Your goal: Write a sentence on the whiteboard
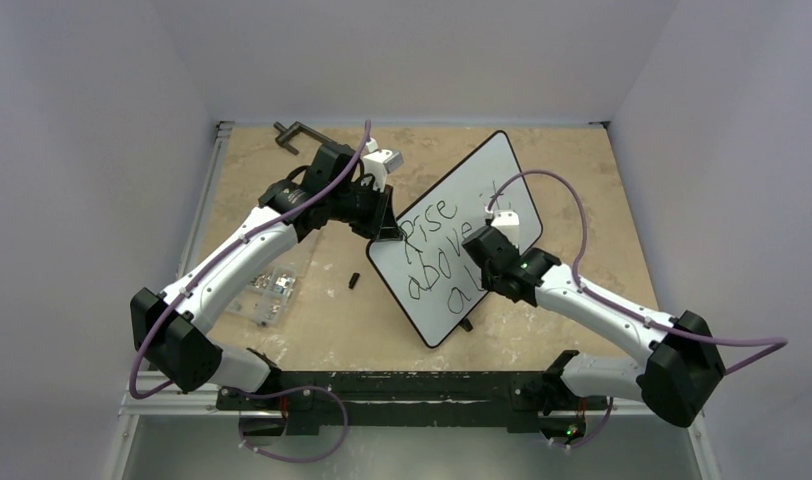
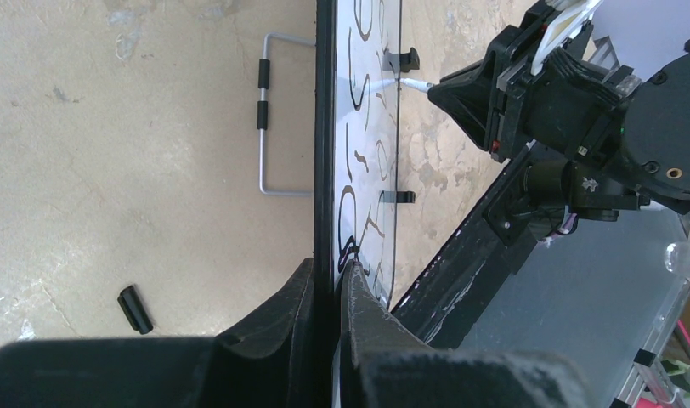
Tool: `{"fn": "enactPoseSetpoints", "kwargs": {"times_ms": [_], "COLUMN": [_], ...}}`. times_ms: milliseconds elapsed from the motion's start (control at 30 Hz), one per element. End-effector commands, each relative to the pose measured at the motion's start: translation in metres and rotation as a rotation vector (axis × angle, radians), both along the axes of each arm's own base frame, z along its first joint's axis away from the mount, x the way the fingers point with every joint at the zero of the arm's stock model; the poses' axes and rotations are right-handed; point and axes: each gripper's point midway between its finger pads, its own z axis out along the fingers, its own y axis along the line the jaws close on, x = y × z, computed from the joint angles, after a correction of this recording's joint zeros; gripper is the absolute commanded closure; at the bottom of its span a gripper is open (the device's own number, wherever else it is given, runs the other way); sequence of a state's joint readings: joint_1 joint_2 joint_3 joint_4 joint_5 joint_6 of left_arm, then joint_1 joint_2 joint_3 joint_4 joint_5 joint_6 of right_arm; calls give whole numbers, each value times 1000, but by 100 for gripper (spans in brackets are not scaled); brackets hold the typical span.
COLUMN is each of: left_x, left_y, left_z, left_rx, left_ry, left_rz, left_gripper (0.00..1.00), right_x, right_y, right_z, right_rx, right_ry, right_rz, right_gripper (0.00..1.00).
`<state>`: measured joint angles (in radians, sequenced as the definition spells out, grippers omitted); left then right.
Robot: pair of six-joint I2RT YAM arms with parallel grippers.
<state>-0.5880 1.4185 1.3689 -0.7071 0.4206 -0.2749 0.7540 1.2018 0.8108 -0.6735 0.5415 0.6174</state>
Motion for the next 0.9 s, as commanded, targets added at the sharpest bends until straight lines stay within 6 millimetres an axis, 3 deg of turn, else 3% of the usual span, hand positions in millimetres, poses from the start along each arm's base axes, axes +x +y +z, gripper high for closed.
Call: {"fn": "enactPoseSetpoints", "kwargs": {"times_ms": [0,233,333,667,867], "left_x": [23,23,23,28,29], "left_y": [26,26,26,30,34], "left_z": [-9,-9,-10,-21,-32], "left_rx": [134,135,138,181,221], "left_ry": [-93,-96,-93,-83,-69], "left_rz": [79,79,77,89,84], "left_gripper": [100,100,100,100,100], "right_x": [31,31,28,20,28], "right_y": [27,23,20,-1,-3], "right_z": [38,53,69,156,188], "right_rx": [129,123,133,201,226], "right_ry": [-143,-158,-175,-336,-437], "right_rz": [-20,-23,-17,-30,-29], "right_gripper": [100,100,100,100,100]}}
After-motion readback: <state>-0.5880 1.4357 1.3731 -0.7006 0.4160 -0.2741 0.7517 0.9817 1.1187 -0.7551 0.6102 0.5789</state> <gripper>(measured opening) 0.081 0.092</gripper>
